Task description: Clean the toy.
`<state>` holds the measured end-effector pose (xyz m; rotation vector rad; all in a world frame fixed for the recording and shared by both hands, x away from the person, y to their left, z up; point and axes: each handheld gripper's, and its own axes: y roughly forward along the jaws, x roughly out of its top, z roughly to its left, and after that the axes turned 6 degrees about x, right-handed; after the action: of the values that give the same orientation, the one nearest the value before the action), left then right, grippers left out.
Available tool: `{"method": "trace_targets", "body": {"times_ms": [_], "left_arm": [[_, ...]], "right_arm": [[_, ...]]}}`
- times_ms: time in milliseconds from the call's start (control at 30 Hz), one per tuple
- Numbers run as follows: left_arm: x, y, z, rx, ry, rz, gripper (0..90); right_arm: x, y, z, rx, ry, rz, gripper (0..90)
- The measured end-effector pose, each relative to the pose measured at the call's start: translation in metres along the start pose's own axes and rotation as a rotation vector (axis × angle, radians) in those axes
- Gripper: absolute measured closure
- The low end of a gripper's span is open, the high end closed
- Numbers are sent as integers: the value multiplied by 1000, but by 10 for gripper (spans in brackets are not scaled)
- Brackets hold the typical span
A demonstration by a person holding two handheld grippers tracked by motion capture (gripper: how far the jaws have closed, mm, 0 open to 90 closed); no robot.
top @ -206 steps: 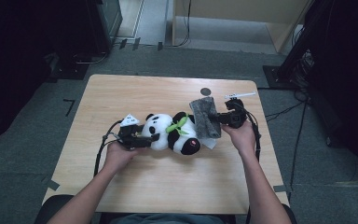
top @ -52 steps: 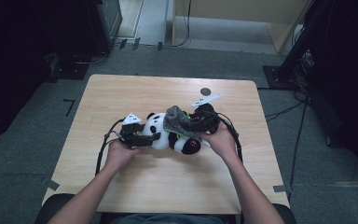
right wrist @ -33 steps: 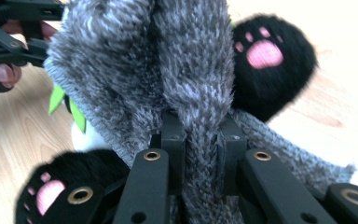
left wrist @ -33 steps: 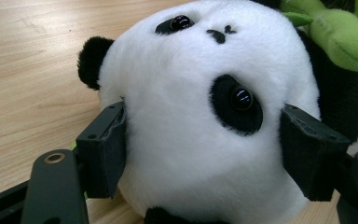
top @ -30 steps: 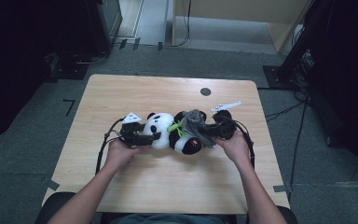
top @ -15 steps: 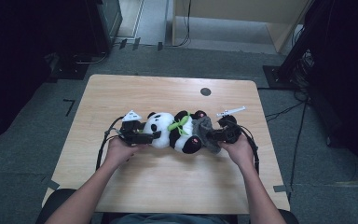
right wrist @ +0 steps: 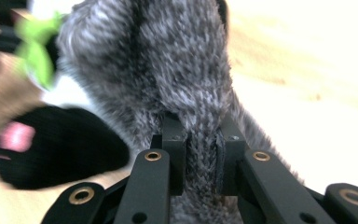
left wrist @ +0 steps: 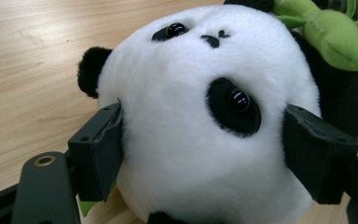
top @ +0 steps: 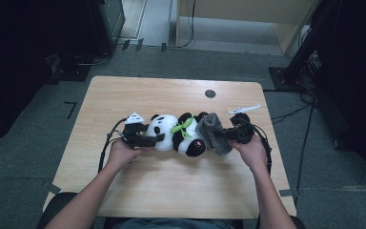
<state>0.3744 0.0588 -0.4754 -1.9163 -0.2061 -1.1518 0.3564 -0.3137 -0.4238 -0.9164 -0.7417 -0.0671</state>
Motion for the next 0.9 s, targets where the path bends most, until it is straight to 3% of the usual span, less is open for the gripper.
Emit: {"method": "trace_targets", "body": {"times_ms": [133, 333, 367, 467, 567, 600, 633, 733, 900], "left_arm": [[-1, 0, -1, 1, 8, -4, 198], [-3, -1, -2, 5, 20, -15, 196], [-3, -1, -2, 5, 20, -15, 196], [-3, -1, -2, 6, 26, -20, 197], [-4, -2, -2, 8, 30, -22, 197], [-4, -2, -3, 10, 30, -23, 197], [-4, -2, -3, 11, 31, -25, 197], [-5, -2, -3, 11, 28, -29, 197], [-5, -2, -3, 11, 27, -35, 196]], "right_arm": [[14, -13, 20, 31, -42, -44, 789], [34, -19, 50, 42, -114, -44, 789], [34, -19, 50, 42, -114, -44, 789], [47, -16, 72, 54, -159, -33, 789], [57, -10, 89, 72, -192, -19, 789], [57, -10, 89, 72, -192, -19, 789], [65, -6, 102, 88, -219, -8, 788], [73, 0, 116, 118, -242, -16, 788], [85, 35, 126, 163, -241, 13, 788]]}}
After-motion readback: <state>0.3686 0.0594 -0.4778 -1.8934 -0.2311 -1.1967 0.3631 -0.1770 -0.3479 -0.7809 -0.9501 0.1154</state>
